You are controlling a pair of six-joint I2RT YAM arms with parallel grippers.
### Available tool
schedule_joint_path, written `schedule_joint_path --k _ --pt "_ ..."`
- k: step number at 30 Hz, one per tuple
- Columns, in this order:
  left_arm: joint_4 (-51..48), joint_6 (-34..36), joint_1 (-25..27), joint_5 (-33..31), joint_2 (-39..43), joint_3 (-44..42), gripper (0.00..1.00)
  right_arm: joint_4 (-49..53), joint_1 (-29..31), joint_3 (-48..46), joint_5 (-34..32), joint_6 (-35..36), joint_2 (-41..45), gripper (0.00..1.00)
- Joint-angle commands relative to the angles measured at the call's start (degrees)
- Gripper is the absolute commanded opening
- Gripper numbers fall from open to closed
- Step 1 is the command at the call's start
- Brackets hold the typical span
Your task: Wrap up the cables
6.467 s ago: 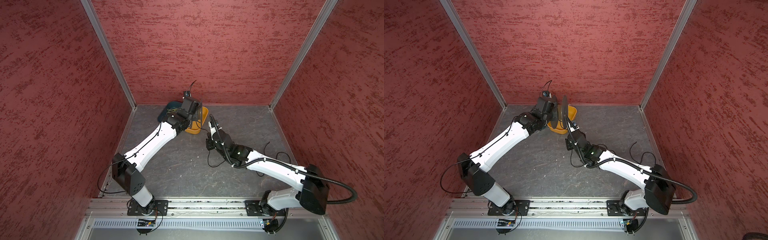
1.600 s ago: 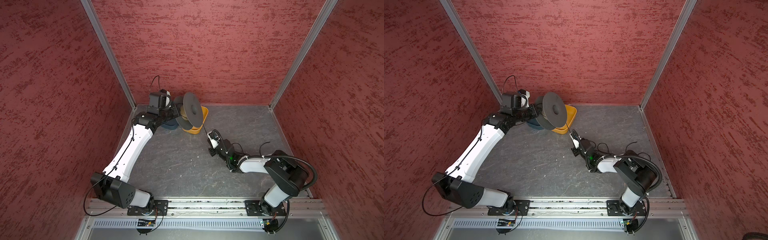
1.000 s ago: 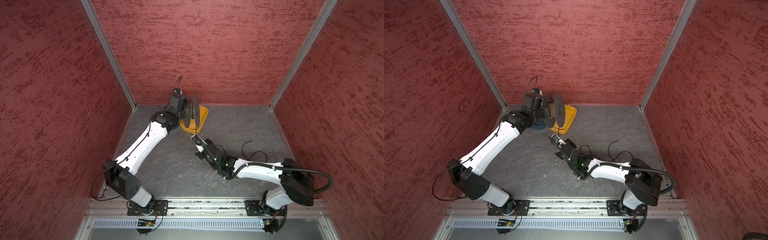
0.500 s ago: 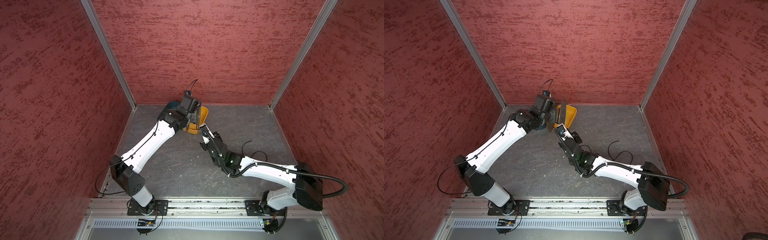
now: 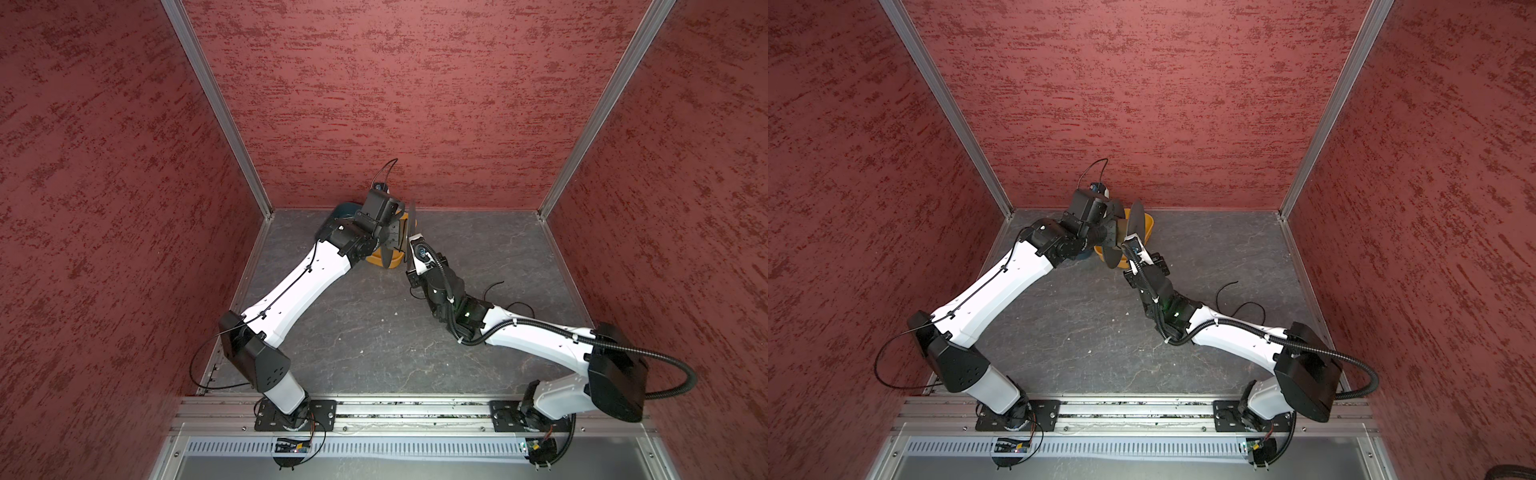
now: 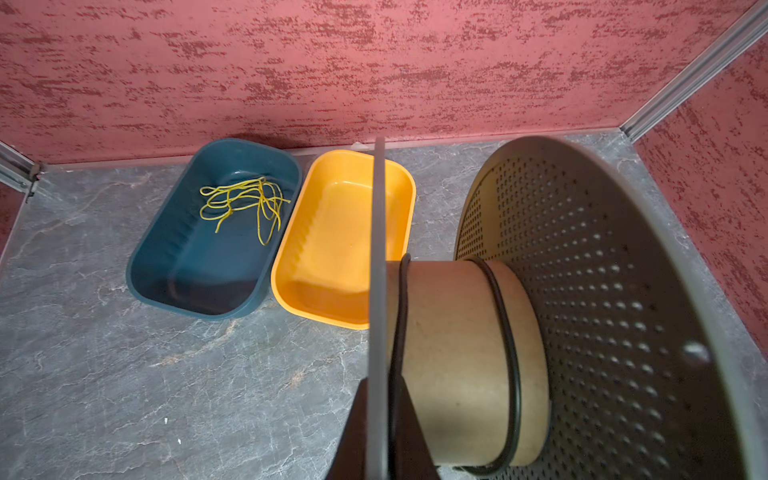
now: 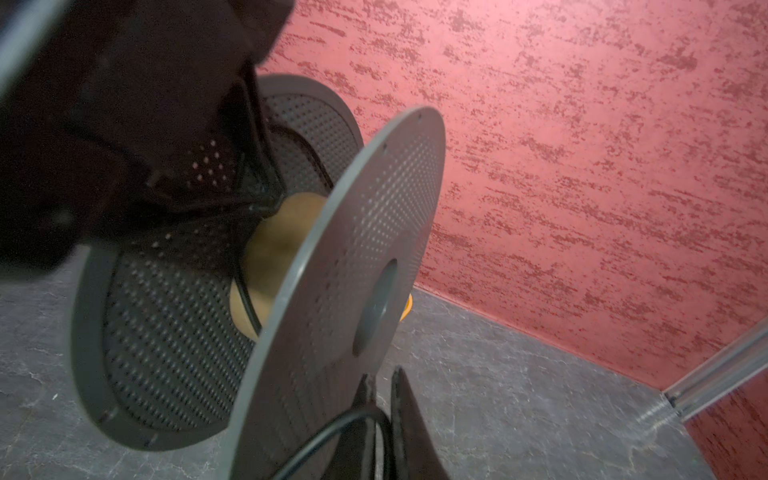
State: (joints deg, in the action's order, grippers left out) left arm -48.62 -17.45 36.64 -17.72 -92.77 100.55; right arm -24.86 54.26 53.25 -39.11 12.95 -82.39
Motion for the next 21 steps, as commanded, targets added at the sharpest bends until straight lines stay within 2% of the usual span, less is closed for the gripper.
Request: schedule_joint_path --k 1,6,12,16,19,21 --pt "-3.1 2.2 -0.8 2.7 -0.1 0.1 0.00 -9.1 -1.5 -2.2 2.1 3.1 3.2 0.11" --pt "-4.7 2.6 -1.3 5.6 -1.7 1.8 0.00 -13.9 -1.5 -5.3 3.5 6.1 5.0 0.16" --pt "-5.2 2.2 -2.1 8.5 -2.7 2.4 0.00 -18.1 -1.5 -8.3 5.7 8.0 5.9 0.15" --pt "-5.8 2.5 -1.9 8.8 -3.1 2.4 0.00 -18.8 -1.5 -7.9 4.4 9.1 5.4 0.16" --pt "-6.9 3.0 -1.3 6.7 -3.8 2.2 0.00 -17.7 -1.7 -6.3 4.0 9.2 4.7 0.17" --pt "-7.2 3.3 -0.8 5.1 -3.8 1.5 0.00 -13.7 -2.3 -3.5 3.5 7.7 4.0 0.20"
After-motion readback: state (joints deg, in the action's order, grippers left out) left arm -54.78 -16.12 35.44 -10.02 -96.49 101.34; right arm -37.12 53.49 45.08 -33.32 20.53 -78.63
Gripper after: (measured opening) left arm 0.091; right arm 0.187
